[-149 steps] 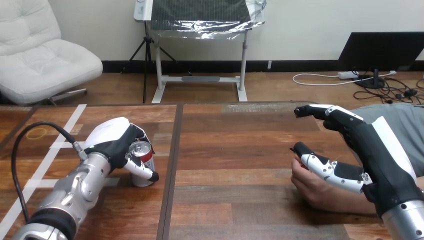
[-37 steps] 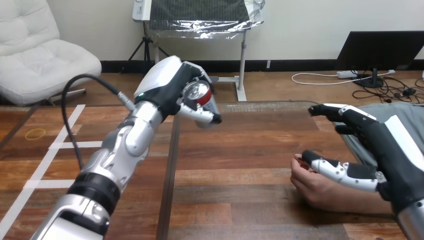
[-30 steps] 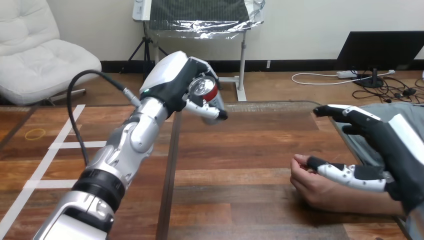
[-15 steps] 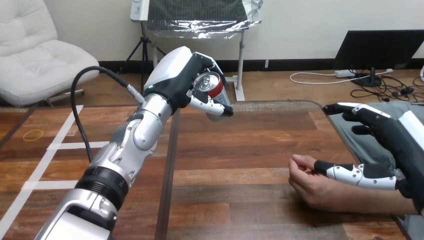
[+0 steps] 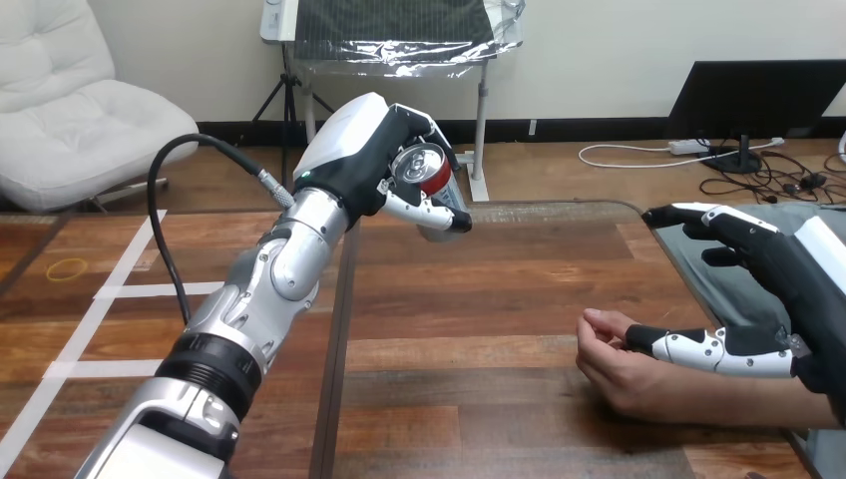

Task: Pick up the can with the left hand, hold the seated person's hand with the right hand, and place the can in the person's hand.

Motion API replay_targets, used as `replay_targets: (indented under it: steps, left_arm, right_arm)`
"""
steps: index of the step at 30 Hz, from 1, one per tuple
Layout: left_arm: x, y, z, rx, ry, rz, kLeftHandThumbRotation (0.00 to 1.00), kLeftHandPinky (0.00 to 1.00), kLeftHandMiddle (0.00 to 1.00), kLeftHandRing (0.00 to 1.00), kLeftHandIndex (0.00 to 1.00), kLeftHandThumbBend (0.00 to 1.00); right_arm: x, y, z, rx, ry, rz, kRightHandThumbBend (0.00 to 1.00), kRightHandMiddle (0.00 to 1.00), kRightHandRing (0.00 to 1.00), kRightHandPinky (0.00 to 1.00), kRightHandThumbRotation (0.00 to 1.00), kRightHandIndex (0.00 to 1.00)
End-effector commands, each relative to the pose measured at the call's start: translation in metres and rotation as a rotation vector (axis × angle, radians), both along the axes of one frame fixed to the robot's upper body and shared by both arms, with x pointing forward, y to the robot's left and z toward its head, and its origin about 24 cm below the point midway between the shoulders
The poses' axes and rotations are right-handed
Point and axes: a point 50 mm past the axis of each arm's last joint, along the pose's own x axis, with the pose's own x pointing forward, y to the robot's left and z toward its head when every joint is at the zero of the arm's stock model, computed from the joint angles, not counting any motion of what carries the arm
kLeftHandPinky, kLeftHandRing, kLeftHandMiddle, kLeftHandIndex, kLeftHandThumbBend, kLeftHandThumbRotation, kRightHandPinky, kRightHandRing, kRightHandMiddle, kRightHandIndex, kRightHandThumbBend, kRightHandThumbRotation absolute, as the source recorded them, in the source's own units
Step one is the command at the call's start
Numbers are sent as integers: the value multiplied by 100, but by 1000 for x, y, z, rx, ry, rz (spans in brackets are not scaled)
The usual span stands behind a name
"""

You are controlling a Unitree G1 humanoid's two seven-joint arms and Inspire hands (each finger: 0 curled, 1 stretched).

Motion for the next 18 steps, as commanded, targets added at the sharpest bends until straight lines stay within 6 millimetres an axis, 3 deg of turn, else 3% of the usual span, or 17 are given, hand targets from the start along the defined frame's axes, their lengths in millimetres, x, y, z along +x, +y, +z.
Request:
replay_targets:
  steps: [1,18]
  left_arm:
    - [11,-5,42,-58,-132,1,0,33,46,38,47,71]
    - [12,-4,40,-53,-118,8,0,34,47,39,47,70]
  right_arm:
    - [3,2,24,-48,-100,24,75,90,90,84,0,81]
    - [3,7,26,-73,-93,29,74,90,90,84,0,81]
